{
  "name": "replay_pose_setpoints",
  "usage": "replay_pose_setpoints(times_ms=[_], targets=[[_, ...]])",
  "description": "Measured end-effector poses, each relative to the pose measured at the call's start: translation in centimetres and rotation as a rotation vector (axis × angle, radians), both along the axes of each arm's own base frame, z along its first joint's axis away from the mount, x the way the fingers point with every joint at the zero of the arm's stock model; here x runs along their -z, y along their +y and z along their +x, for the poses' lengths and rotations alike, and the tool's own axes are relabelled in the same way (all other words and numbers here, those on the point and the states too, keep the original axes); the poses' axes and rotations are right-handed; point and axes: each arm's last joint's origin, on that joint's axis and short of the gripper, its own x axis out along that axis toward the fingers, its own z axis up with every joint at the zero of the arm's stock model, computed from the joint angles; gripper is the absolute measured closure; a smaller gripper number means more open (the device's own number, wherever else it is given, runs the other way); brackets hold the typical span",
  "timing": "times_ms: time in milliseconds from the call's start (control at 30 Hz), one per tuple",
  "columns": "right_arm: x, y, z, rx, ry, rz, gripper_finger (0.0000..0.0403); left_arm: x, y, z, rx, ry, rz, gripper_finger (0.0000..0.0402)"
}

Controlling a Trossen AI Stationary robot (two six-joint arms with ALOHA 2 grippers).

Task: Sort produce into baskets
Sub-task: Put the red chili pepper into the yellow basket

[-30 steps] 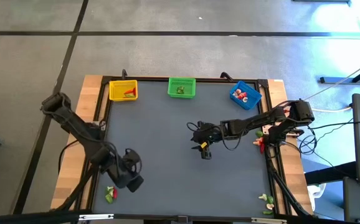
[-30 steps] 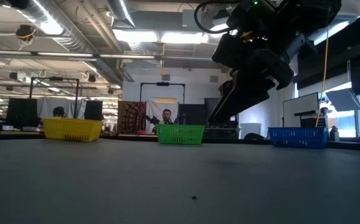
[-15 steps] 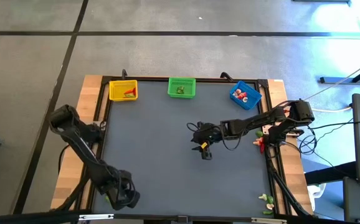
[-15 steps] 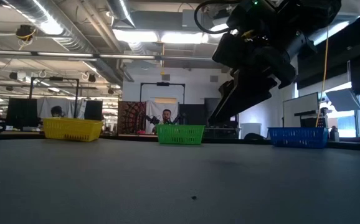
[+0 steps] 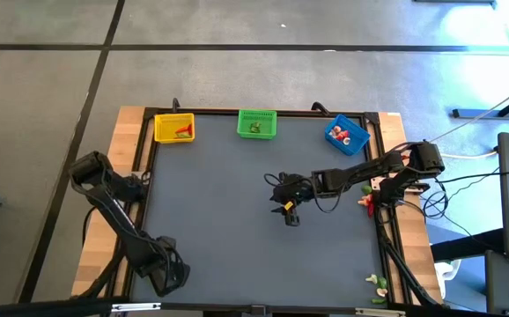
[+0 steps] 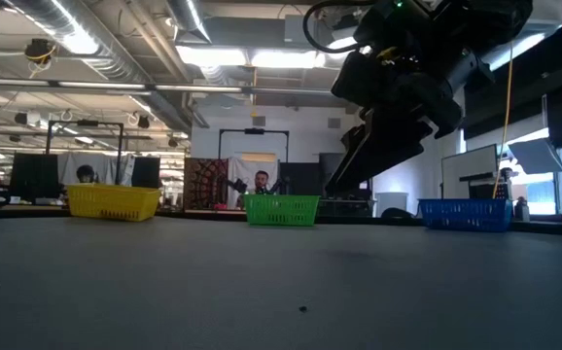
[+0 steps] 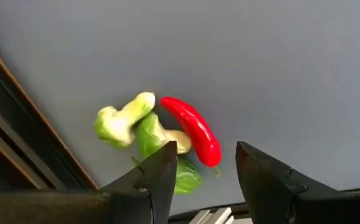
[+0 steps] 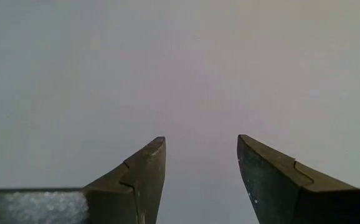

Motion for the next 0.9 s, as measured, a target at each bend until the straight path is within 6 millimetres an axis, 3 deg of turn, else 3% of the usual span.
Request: replay_pose_setpoints(times_ms=[467, 900], targets=[[0.1, 0.0, 0.0, -0.002, 0.007, -0.002, 0.0205, 0.1, 0.1, -0.2, -0.015, -0.027, 0.042, 0.0243], [0.0, 0.0, 0.0, -0.001, 0.006, -0.001, 0.0205, 1.4, 0.4, -0.7, 0.000, -0.020, 0.011, 0.0243]])
